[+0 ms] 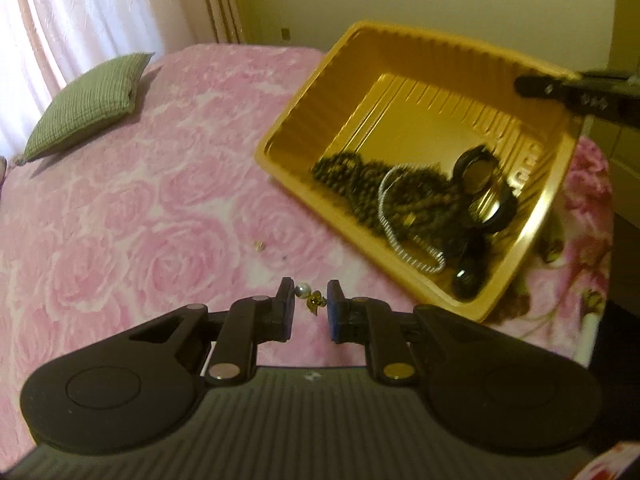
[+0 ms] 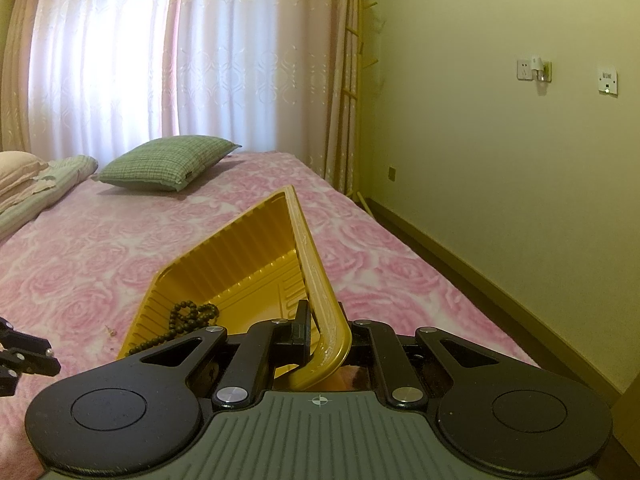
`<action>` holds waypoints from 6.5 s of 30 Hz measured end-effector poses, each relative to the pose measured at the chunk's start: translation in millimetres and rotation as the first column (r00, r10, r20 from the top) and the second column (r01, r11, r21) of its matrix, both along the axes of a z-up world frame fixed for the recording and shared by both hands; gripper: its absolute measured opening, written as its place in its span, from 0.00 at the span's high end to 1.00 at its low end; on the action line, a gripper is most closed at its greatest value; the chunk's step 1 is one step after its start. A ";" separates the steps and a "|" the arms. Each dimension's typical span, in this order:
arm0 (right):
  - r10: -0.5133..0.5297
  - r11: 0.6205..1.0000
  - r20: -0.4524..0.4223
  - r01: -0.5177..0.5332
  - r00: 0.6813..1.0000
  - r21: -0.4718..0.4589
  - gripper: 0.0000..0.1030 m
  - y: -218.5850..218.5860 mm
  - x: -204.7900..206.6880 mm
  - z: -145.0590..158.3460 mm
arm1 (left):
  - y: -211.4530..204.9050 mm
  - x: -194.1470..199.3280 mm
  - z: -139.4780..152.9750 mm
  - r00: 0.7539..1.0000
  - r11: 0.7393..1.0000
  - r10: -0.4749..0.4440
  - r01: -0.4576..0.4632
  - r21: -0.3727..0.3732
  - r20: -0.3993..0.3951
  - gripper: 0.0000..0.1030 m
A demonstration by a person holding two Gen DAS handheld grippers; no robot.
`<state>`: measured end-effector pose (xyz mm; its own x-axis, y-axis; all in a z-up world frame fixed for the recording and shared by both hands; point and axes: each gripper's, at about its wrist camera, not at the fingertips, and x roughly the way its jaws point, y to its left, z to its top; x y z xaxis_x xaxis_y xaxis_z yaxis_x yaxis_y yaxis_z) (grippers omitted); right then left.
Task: Organize jewelry
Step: 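Carry the earring over the yellow tray with the left gripper, then open the left gripper to drop the earring into the tray, then pinch the remaining small earring with the left gripper, then carry the earring over the tray and open the left gripper, then lower the yellow tray onto the bed and open the right gripper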
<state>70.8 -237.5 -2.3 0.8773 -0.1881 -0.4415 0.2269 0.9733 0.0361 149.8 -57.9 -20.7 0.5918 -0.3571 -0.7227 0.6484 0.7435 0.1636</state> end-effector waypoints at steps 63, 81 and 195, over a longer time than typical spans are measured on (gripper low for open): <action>-0.005 1.000 -0.004 0.005 1.000 0.014 0.91 -0.5 0.4 0.2 | 58.8 66.8 18.2 0.960 0.929 0.278 -0.279 -0.243 -0.038 0.75; -0.009 1.000 -0.014 0.010 1.000 0.026 0.91 -2.7 5.4 -5.3 | 11.7 91.7 -54.4 0.977 0.950 0.211 -0.212 -0.230 -0.028 0.76; 0.270 0.955 -0.290 -0.216 0.918 0.204 0.24 57.5 -75.1 16.0 | 49.0 -131.3 26.4 0.813 0.783 0.571 -0.582 -0.221 -0.117 0.00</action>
<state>-4.3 -180.0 13.7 0.6997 0.1119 -0.7057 0.0098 0.9861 0.1661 18.6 -8.9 5.6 0.7138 -0.1205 -0.6899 0.0887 0.9927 -0.0816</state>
